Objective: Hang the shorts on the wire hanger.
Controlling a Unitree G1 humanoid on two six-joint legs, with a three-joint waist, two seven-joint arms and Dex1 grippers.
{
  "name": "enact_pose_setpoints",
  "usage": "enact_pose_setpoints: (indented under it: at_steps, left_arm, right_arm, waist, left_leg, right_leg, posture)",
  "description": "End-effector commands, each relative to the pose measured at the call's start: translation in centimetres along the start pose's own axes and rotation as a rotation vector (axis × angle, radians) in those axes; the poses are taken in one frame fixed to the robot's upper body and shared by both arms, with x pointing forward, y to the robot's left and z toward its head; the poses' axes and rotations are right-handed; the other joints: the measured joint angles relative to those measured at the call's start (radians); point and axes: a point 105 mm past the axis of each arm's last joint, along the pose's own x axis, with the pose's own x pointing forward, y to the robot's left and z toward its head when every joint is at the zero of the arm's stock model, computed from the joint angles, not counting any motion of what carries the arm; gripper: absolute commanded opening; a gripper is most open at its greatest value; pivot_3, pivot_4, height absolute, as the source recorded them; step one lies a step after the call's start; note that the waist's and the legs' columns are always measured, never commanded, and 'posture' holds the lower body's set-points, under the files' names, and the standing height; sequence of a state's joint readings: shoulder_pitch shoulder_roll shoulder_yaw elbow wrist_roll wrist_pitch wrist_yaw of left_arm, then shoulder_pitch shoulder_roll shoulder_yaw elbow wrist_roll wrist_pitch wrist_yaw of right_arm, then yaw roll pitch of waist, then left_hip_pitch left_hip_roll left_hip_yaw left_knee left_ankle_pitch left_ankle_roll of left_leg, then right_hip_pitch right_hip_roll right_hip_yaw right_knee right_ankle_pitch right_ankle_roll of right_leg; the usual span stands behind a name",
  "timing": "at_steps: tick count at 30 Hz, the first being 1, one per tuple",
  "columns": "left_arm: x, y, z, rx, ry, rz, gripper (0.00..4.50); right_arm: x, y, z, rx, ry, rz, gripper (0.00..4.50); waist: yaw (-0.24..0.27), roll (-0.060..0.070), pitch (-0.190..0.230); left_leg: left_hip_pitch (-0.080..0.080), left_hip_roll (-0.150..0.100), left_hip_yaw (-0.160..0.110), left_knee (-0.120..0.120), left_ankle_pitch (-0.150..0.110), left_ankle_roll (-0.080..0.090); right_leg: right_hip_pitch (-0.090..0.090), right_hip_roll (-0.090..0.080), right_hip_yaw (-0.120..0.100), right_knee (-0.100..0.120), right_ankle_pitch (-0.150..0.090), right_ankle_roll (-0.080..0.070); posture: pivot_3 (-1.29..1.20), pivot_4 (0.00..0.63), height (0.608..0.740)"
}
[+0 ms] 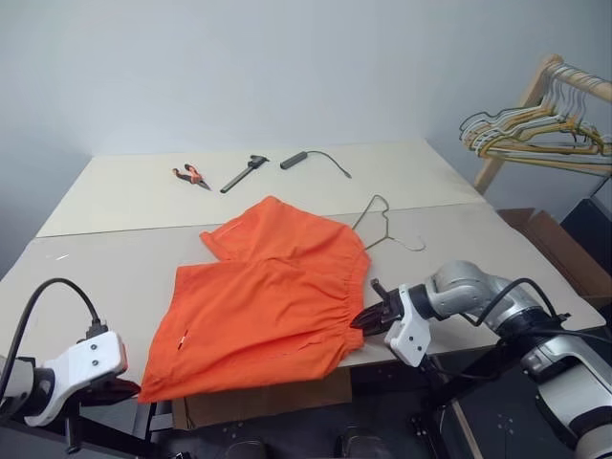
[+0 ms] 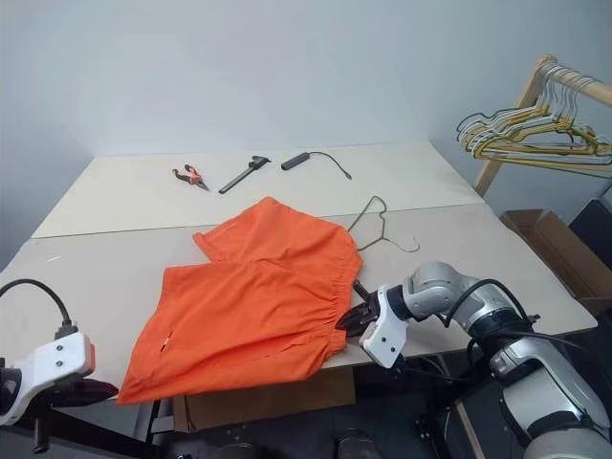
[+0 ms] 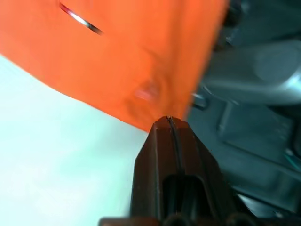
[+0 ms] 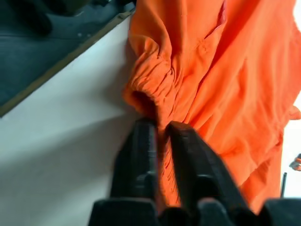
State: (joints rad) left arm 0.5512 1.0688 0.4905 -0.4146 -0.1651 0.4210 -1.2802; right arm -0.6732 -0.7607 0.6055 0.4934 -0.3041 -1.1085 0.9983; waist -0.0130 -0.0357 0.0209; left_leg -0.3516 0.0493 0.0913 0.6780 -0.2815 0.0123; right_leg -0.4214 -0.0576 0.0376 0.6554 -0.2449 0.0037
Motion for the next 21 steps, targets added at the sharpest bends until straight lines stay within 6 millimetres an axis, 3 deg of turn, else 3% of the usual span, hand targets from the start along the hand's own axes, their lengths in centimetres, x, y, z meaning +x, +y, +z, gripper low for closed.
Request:
enact_pose_setpoints:
  at_steps: [1, 8, 12, 15, 18, 21]
  left_arm:
    - [-0.4, 0.3, 1.2, 0.030, -0.070, 0.000, 0.00]
    - [-1.9, 1.1, 3.4, 0.050, -0.224, -0.015, 0.00]
    - [-2.7, 1.8, 4.5, 0.068, -0.291, 0.003, 0.00]
    - [-3.1, 2.3, 6.2, 0.089, -0.397, 0.032, 0.00]
    - [-3.1, 2.8, 8.1, 0.112, -0.488, 0.057, 0.00]
    - [-2.5, 3.2, 9.6, 0.145, -0.537, 0.080, 0.00]
  right_arm:
    - [-1.1, -0.9, -0.3, -0.001, 0.019, -0.021, 2.11]
    - [-3.4, -1.8, -0.1, 0.150, 0.013, -0.087, 4.46]
    - [-5.8, -2.5, -1.5, 0.230, 0.087, -0.163, 4.46]
    - [-7.7, -3.9, -3.1, 0.396, 0.152, -0.278, 4.46]
    - [-9.4, -5.8, -5.6, 0.573, 0.241, -0.466, 4.46]
    - [-10.5, -6.3, -9.0, 0.785, 0.402, -0.617, 4.46]
  waist:
    - [-0.001, 0.000, 0.000]
    - [-0.001, 0.000, 0.000]
    - [-0.003, 0.000, 0.000]
    - [-0.003, 0.000, 0.000]
    - [-0.003, 0.000, 0.000]
    - [-0.008, 0.000, 0.000]
  left_leg:
    - [0.000, 0.000, 0.000, 0.000, 0.000, 0.000]
    - [0.000, 0.000, 0.000, 0.000, 0.000, 0.000]
    - [0.001, 0.000, 0.001, 0.000, 0.000, 0.000]
    - [0.001, 0.000, 0.001, 0.000, 0.000, 0.000]
    - [0.000, 0.000, 0.001, 0.000, 0.000, 0.000]
    - [0.000, 0.000, 0.001, 0.000, 0.000, 0.000]
  right_leg:
    - [0.000, 0.000, 0.000, 0.000, 0.000, 0.000]
    - [0.000, 0.000, 0.001, 0.000, 0.000, 0.000]
    - [0.000, 0.000, 0.001, 0.000, 0.000, 0.000]
    - [0.000, 0.000, 0.001, 0.000, 0.000, 0.000]
    - [0.000, 0.000, 0.001, 0.000, 0.002, 0.003]
    - [0.000, 0.000, 0.001, 0.001, 0.004, 0.005]
  posture:
    - [0.07, 0.000, 0.740]
    - [0.05, 0.000, 0.740]
    - [0.04, 0.000, 0.740]
    - [0.04, 0.000, 0.740]
    - [0.03, 0.000, 0.740]
    - [0.03, 0.000, 0.740]
